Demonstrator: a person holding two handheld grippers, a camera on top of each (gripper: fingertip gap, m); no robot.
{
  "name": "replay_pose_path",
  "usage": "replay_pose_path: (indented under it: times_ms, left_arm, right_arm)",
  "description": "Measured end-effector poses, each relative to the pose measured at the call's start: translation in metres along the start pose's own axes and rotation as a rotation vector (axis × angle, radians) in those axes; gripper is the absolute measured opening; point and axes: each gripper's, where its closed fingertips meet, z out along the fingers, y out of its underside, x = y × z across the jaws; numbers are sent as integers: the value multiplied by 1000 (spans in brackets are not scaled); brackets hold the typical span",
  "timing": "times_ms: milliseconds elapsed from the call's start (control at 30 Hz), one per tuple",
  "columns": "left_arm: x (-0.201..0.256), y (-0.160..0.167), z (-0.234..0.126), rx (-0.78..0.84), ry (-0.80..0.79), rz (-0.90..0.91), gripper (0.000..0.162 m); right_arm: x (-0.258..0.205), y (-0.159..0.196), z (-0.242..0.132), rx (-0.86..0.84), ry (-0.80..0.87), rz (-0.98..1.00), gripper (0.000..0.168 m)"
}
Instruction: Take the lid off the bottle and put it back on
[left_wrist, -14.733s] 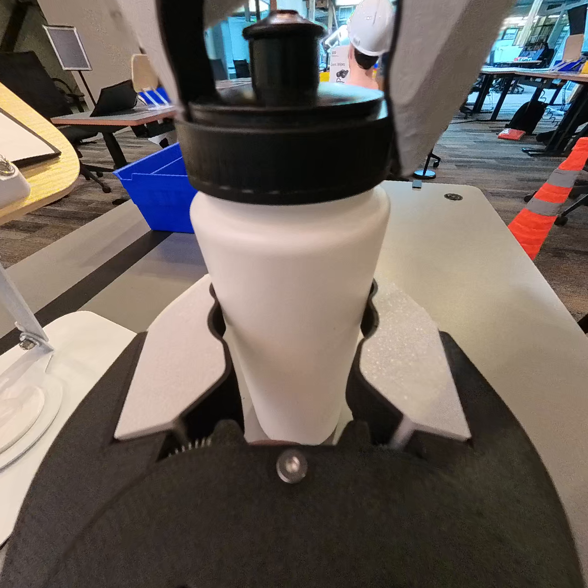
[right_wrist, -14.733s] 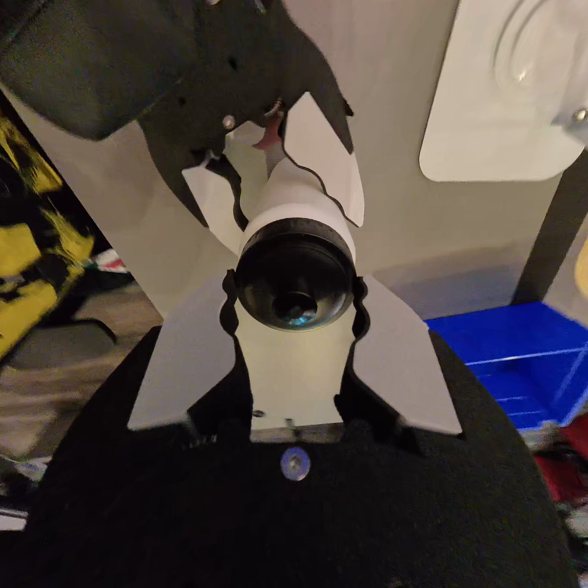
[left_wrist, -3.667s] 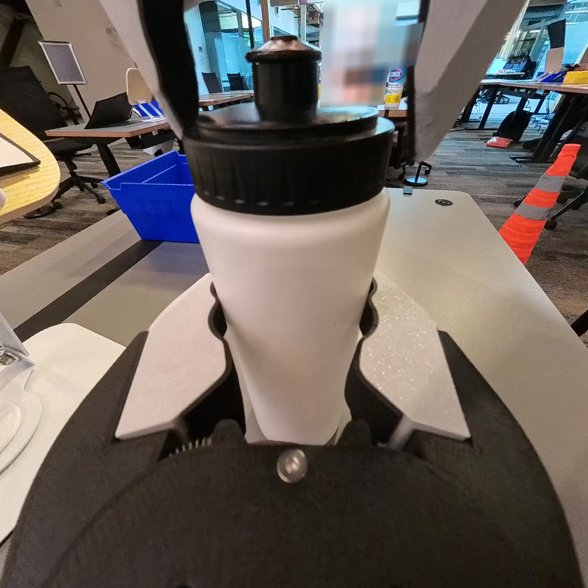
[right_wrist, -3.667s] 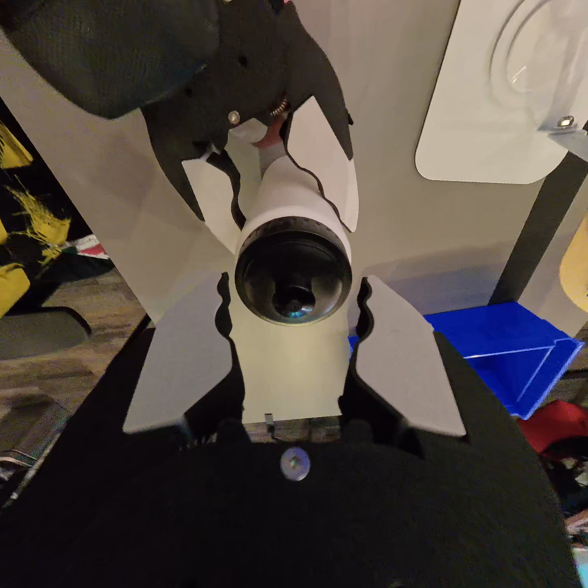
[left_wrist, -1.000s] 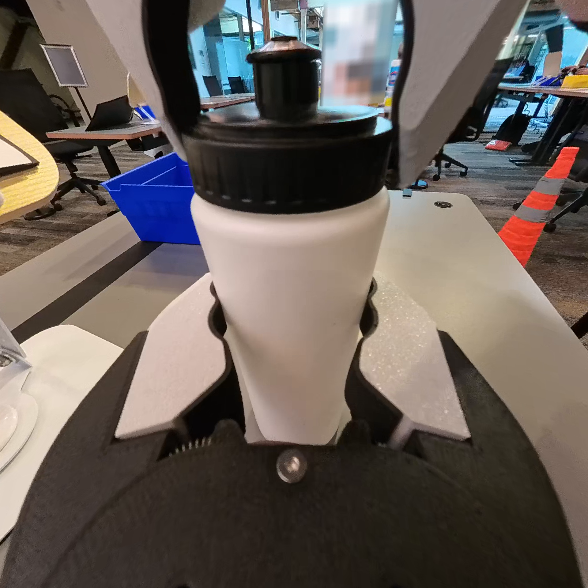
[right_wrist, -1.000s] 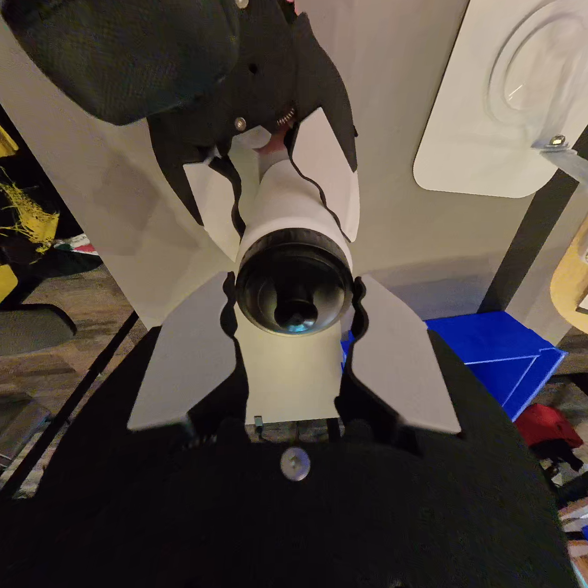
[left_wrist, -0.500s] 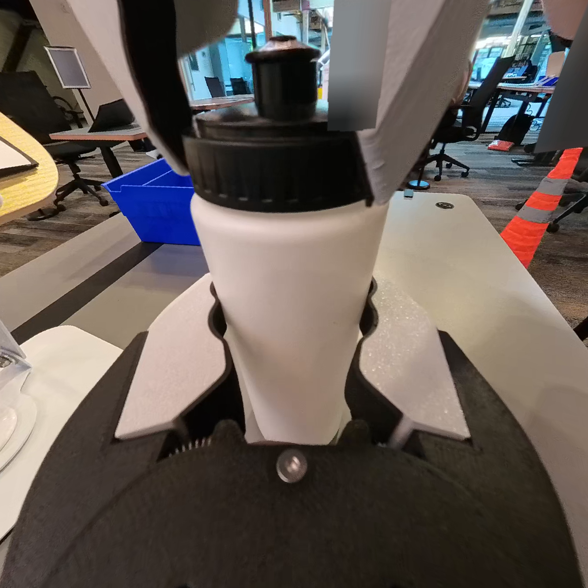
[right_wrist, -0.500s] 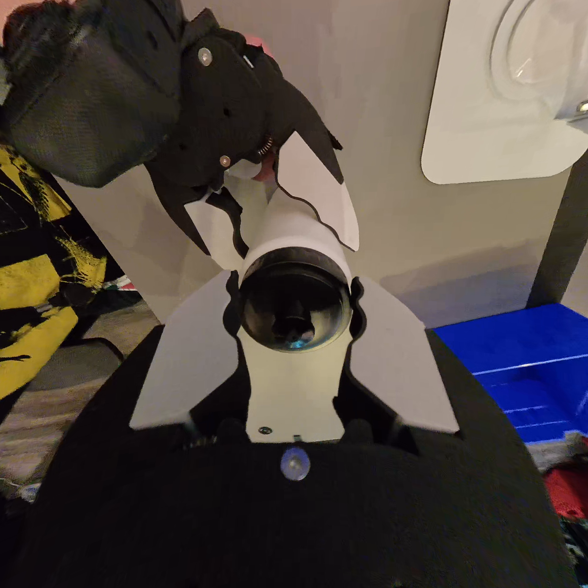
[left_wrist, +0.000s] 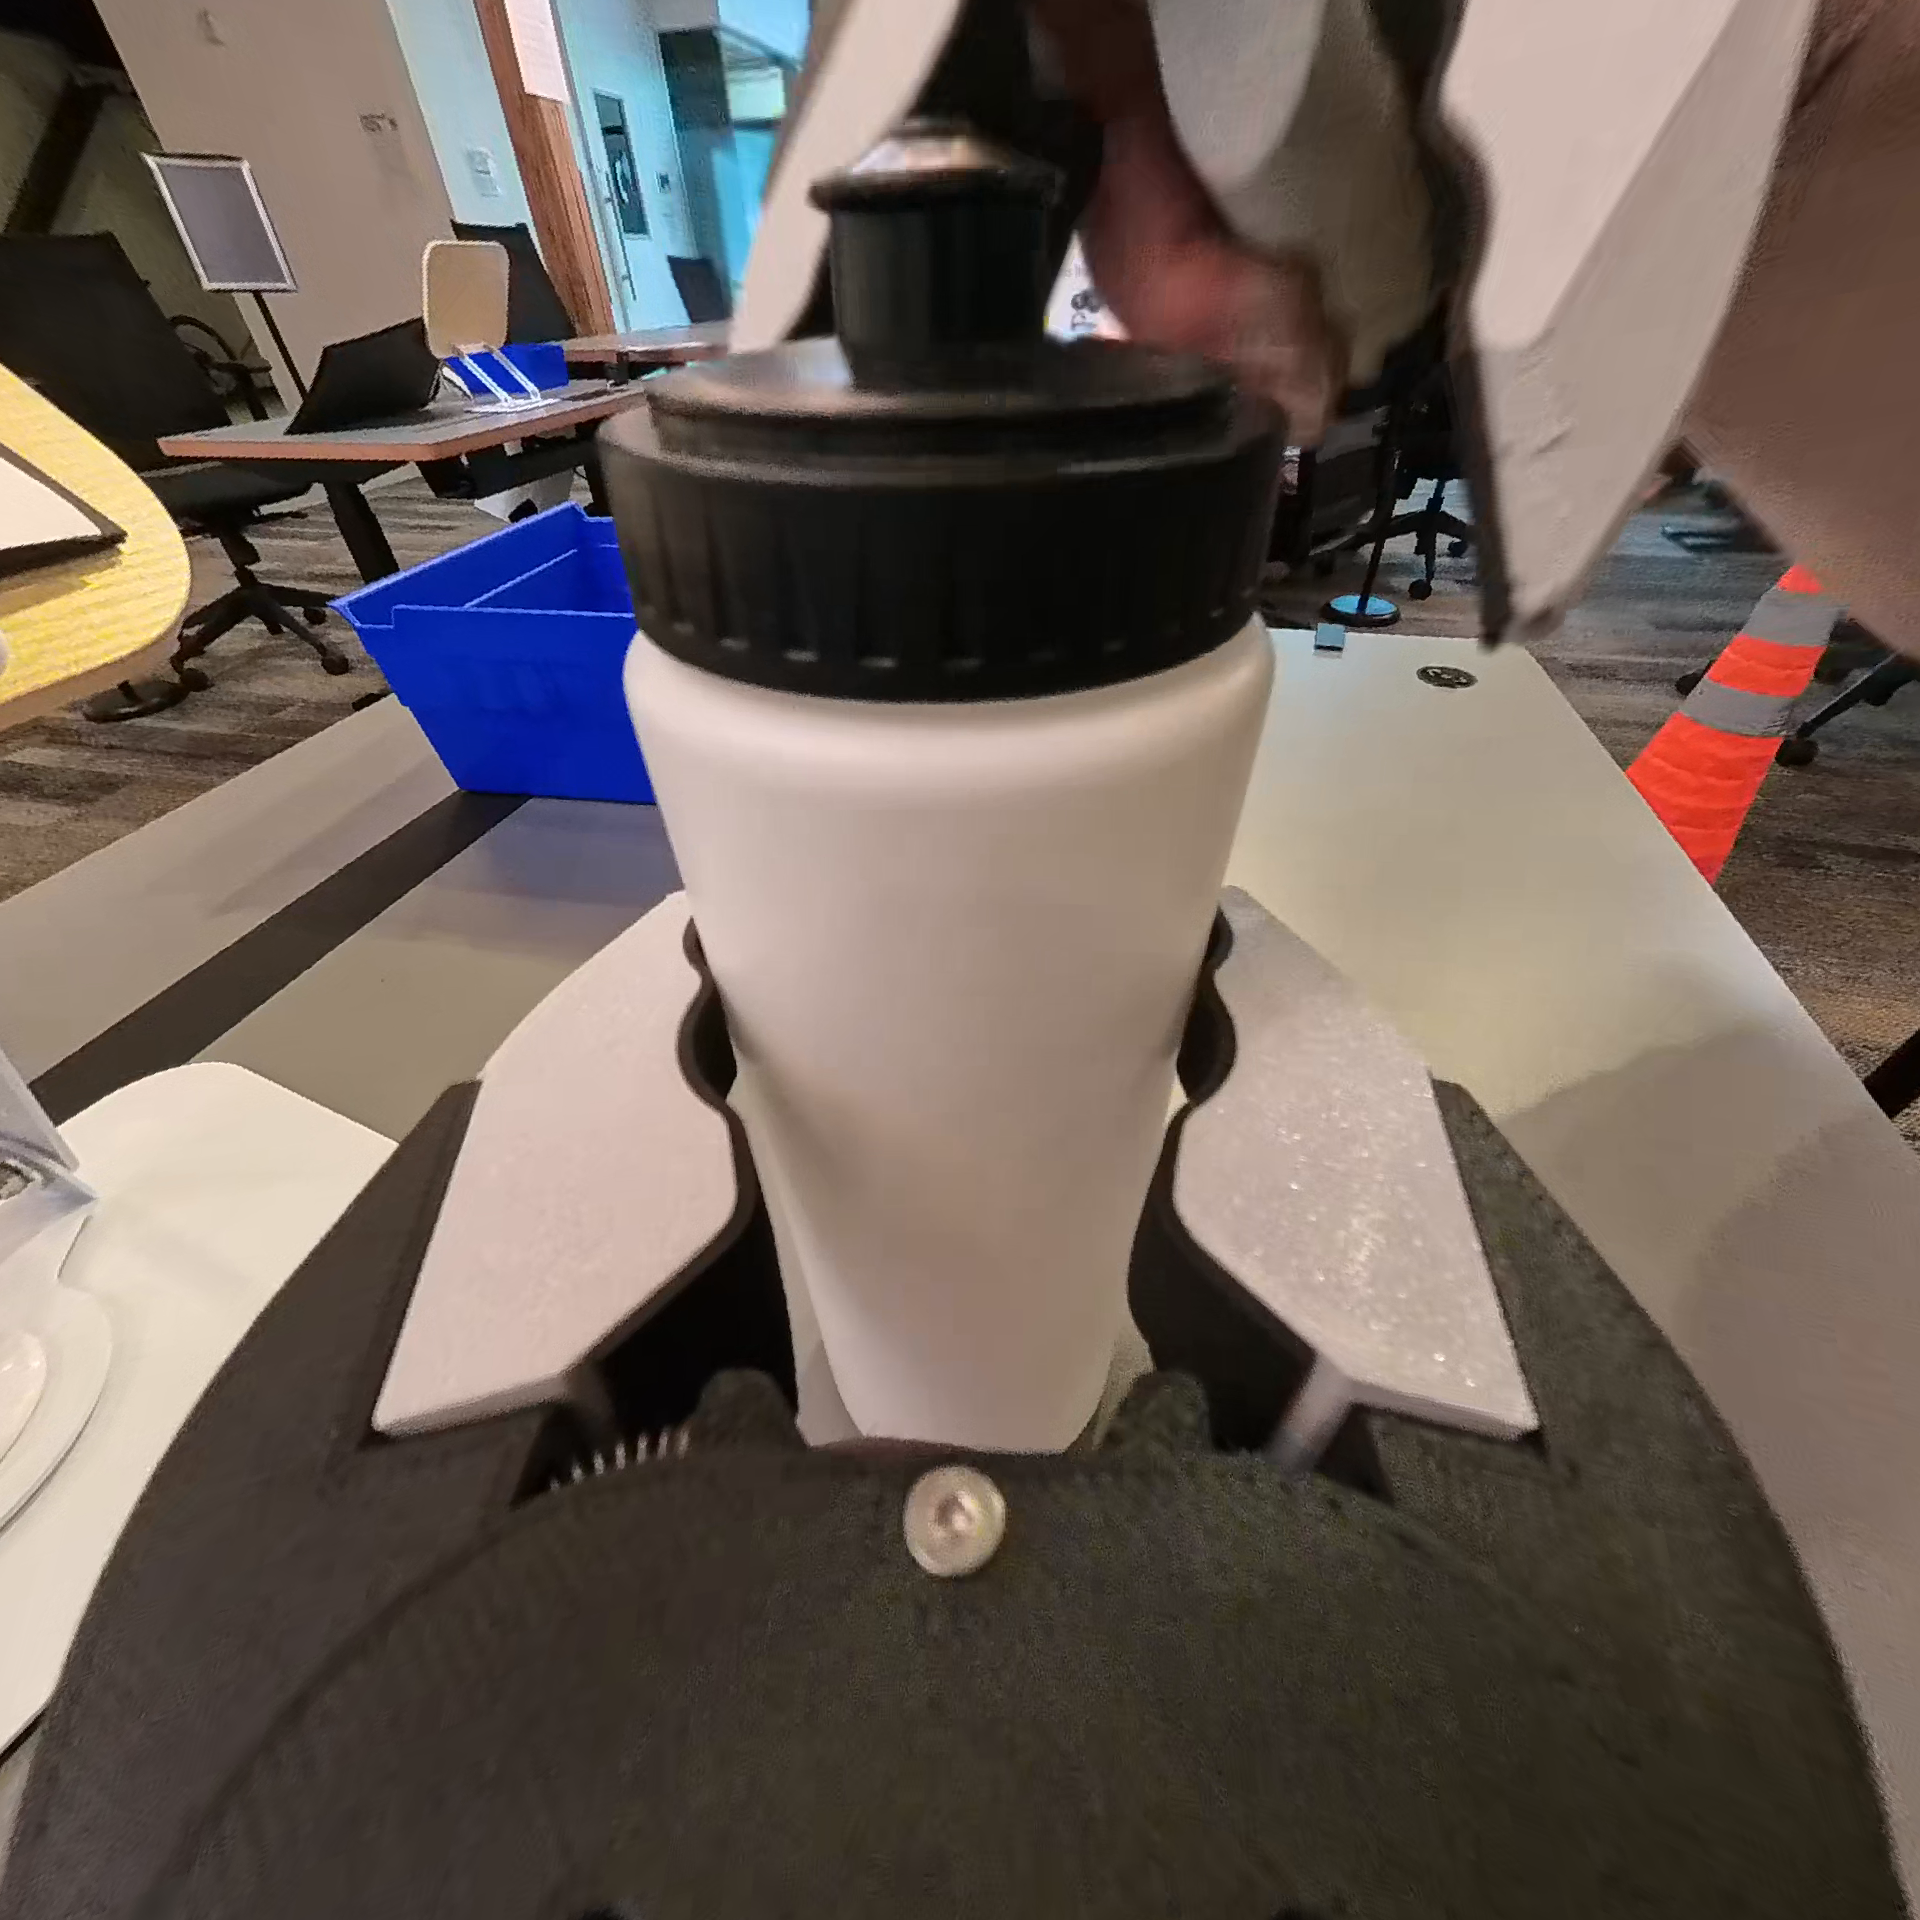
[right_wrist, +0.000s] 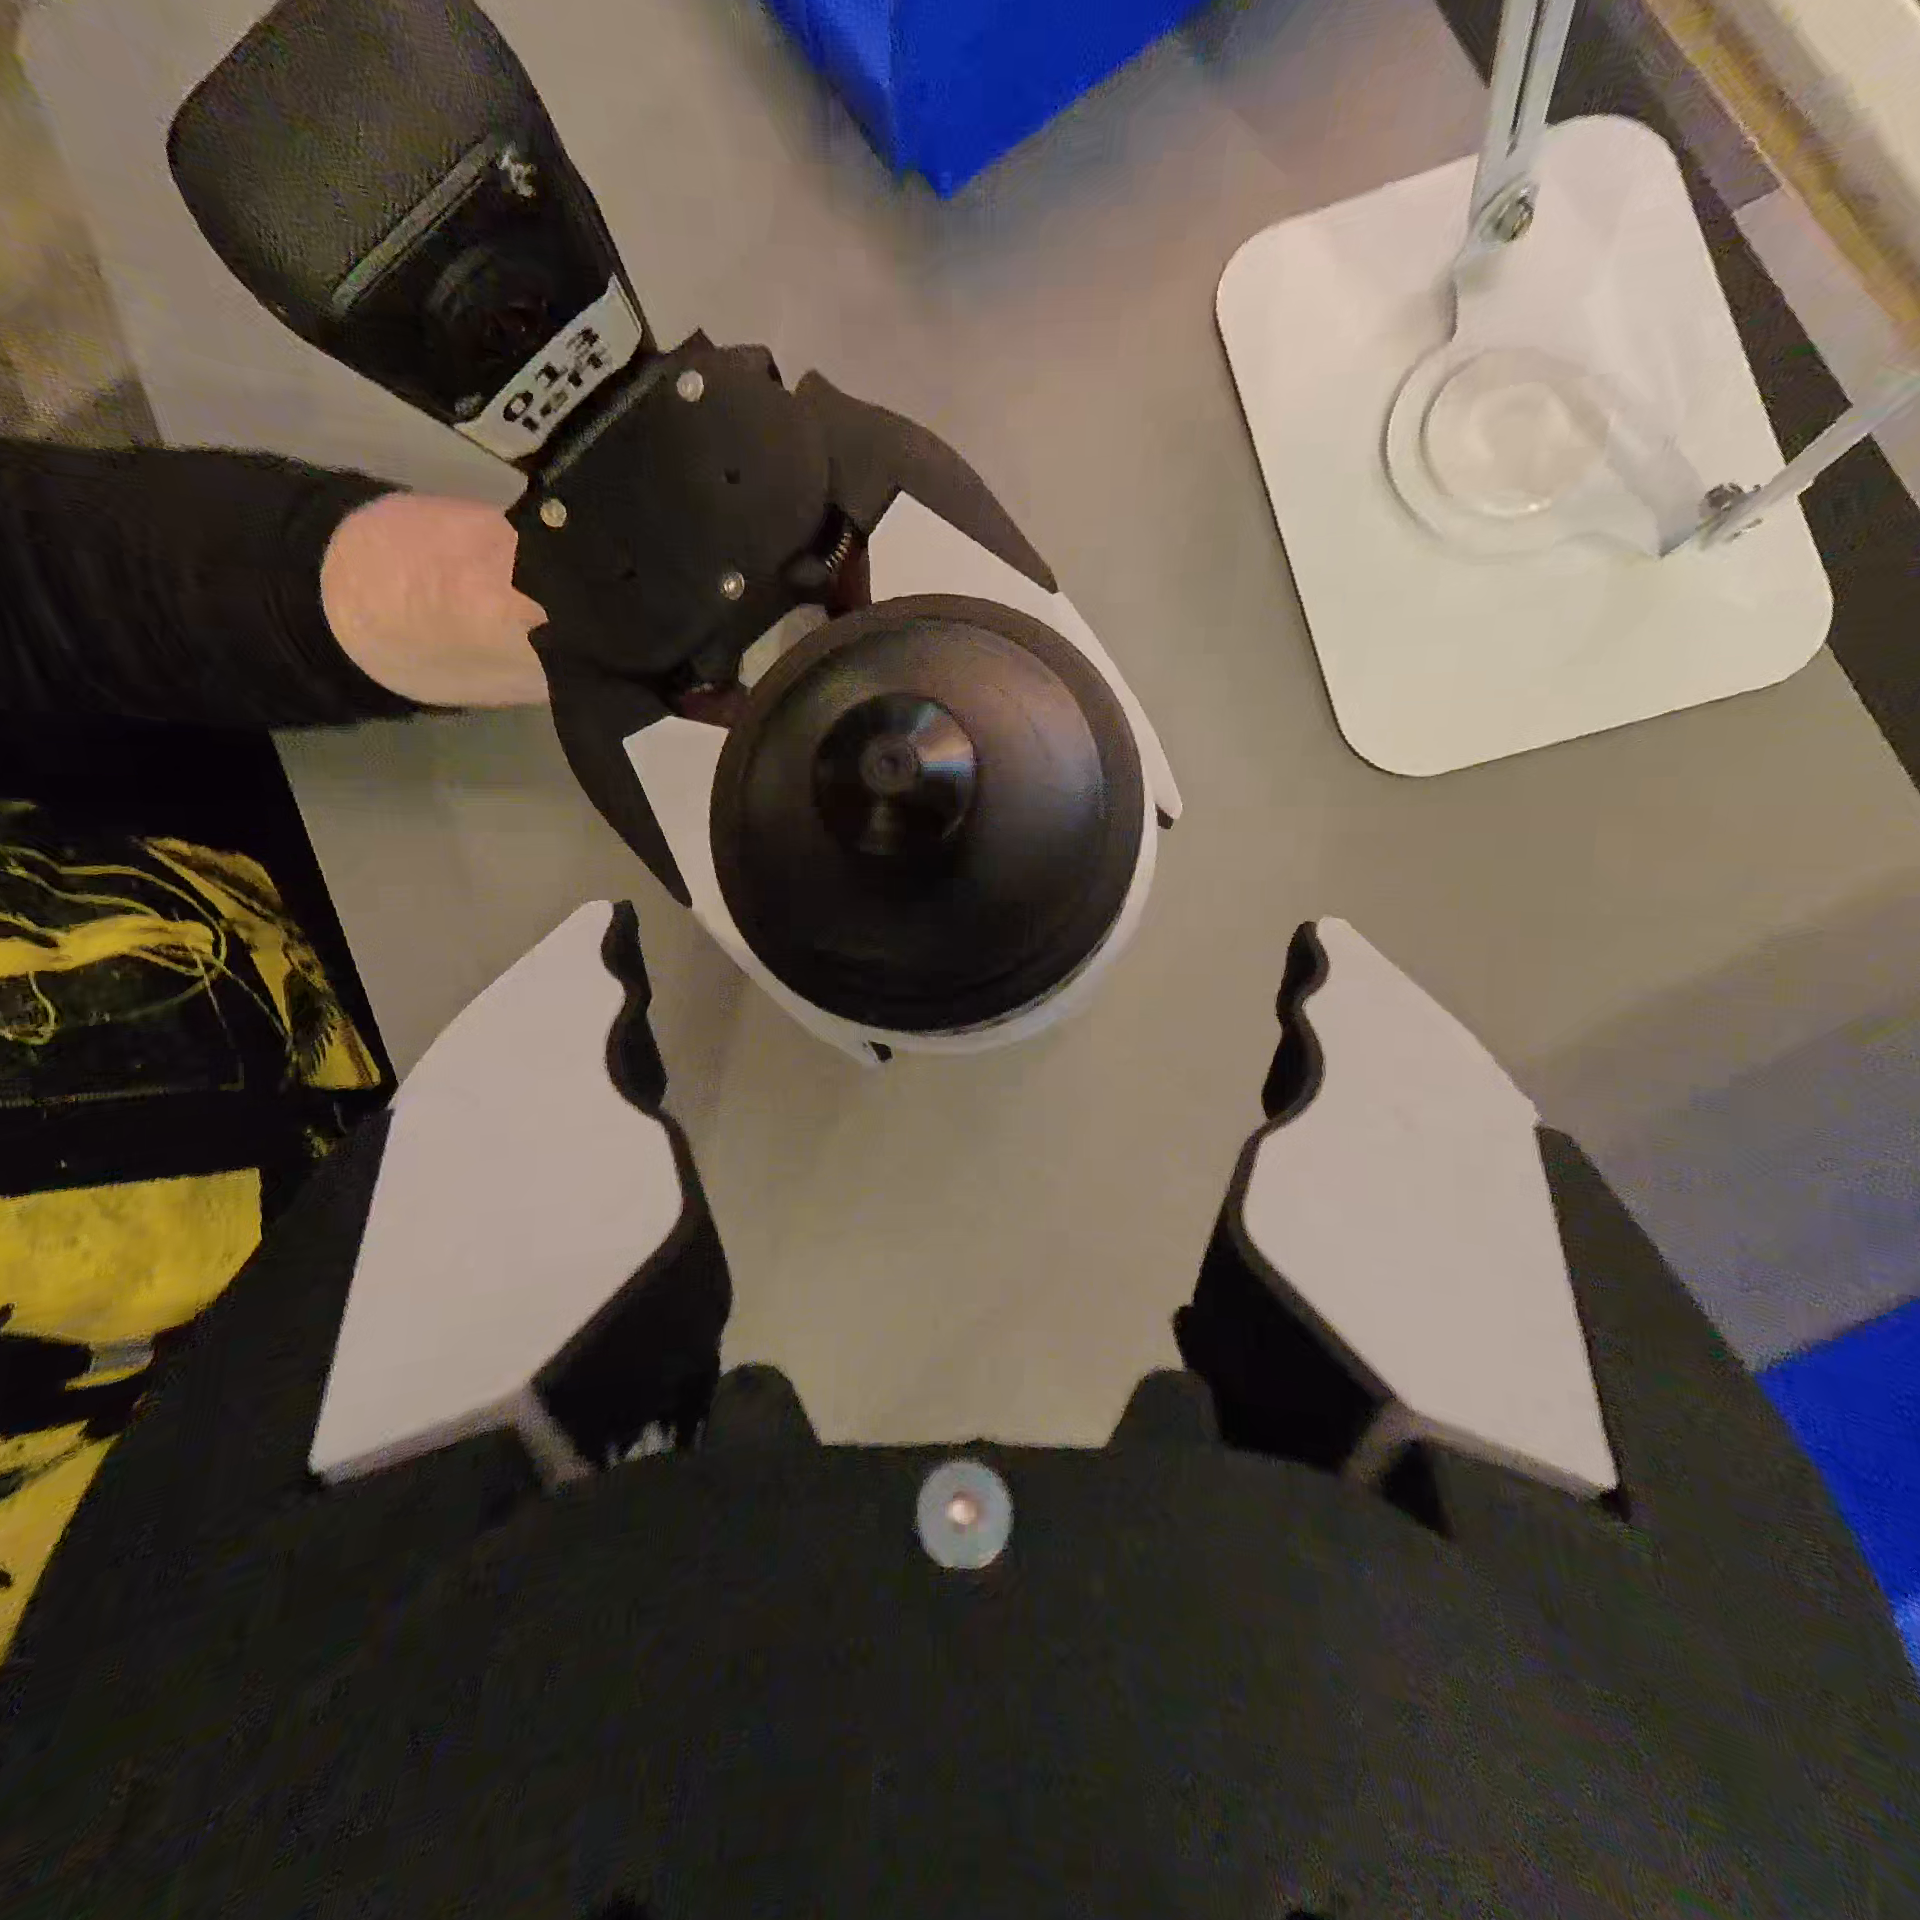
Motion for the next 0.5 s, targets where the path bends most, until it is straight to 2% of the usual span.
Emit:
replay_pose_path:
  times_ms: [67,167,300,500]
  left_arm:
    - [0,4,1,-15,4,-6,85]
    - [0,37,10,-136,-22,44,84]
    - [0,39,10,-146,5,31,83]
    - [0,38,10,-126,10,14,83]
  right_arm:
    - [2,-1,8,161,-22,38,113]
    - [6,-4,21,342,-31,35,109]
    - [4,-3,41,432,-63,33,105]
    - [10,-1,61,559,42,-59,105]
